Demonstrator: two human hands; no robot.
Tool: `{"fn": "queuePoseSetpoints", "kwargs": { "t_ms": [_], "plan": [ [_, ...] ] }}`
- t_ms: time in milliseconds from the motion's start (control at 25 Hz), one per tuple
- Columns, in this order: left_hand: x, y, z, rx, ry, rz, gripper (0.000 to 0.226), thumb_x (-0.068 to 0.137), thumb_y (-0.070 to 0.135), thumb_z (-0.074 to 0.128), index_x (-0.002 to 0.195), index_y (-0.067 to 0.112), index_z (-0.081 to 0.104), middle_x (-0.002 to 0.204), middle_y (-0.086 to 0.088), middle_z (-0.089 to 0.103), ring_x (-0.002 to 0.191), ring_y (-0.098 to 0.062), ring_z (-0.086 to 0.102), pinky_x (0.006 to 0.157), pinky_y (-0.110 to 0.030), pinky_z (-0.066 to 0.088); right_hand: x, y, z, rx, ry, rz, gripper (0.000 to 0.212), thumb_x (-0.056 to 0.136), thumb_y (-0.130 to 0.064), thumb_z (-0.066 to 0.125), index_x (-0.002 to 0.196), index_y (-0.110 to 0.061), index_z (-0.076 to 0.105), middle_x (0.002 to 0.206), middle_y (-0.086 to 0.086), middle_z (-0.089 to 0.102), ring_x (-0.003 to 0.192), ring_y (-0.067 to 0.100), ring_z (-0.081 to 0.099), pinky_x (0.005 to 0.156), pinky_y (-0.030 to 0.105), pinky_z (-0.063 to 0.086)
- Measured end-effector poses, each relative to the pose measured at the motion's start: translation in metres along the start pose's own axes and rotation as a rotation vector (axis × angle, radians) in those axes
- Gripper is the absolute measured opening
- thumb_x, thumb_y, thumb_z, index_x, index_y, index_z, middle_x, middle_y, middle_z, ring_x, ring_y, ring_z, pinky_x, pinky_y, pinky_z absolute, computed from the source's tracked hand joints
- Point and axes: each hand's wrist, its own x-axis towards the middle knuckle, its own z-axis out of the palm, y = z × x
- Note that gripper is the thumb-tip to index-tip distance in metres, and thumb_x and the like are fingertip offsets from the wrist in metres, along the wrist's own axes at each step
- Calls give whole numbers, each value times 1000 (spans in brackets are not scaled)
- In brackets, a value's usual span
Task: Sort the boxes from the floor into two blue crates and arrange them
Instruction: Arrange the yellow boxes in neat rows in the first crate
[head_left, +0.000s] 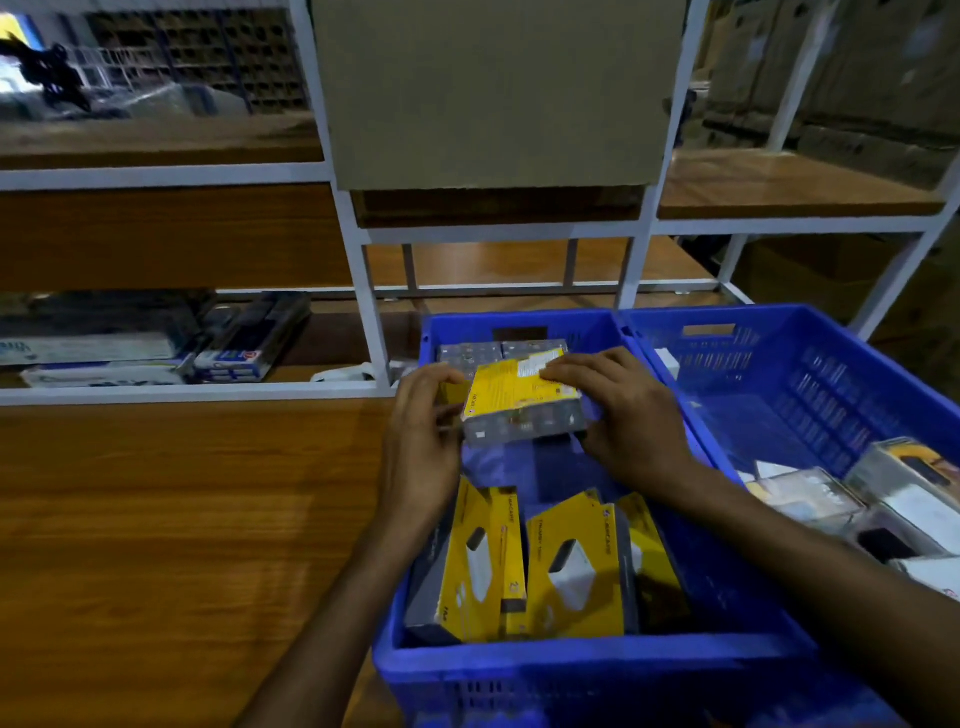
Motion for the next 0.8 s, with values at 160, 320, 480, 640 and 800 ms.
{"fn": "queuePoseSetpoints", "kwargs": {
  "t_ms": [160,320,480,640,800],
  "plan": [
    [5,-15,-3,-20,86,-221,56,86,-17,64,106,35,58,133,-2,54,94,-10,69,66,-11,54,17,19,35,424,-316,640,55,76,-37,89,126,-25,68,116,-4,75,102,14,69,88,38,59],
    [5,-21,-2,-50,111,-272,46,89,-10,66,106,32,57,126,-2,61,79,4,67,64,-8,50,26,30,88,395,-560,686,31,76,-31,91,96,-24,68,101,-5,71,97,19,69,80,33,54],
    [6,-25,-2,-75,127,-315,38,89,-5,68,108,26,61,123,-1,63,85,-6,69,63,-10,50,27,21,140,315,-552,757,28,74,-31,92,86,-17,70,85,-4,66,88,21,68,65,27,45],
    [5,-27,-2,-71,129,-333,31,90,-6,67,107,19,65,116,-2,65,80,-1,67,61,-10,49,20,19,169,191,-483,885,58,73,-46,90,50,-20,44,52,-4,46,52,12,47,57,24,34],
    [6,-29,-2,-46,106,-345,26,91,-2,69,102,22,67,112,-2,68,87,-8,68,65,-12,51,11,13,174,180,-453,800,50,73,-46,90,61,-26,46,71,-1,55,69,21,56,51,22,29]
  ]
}}
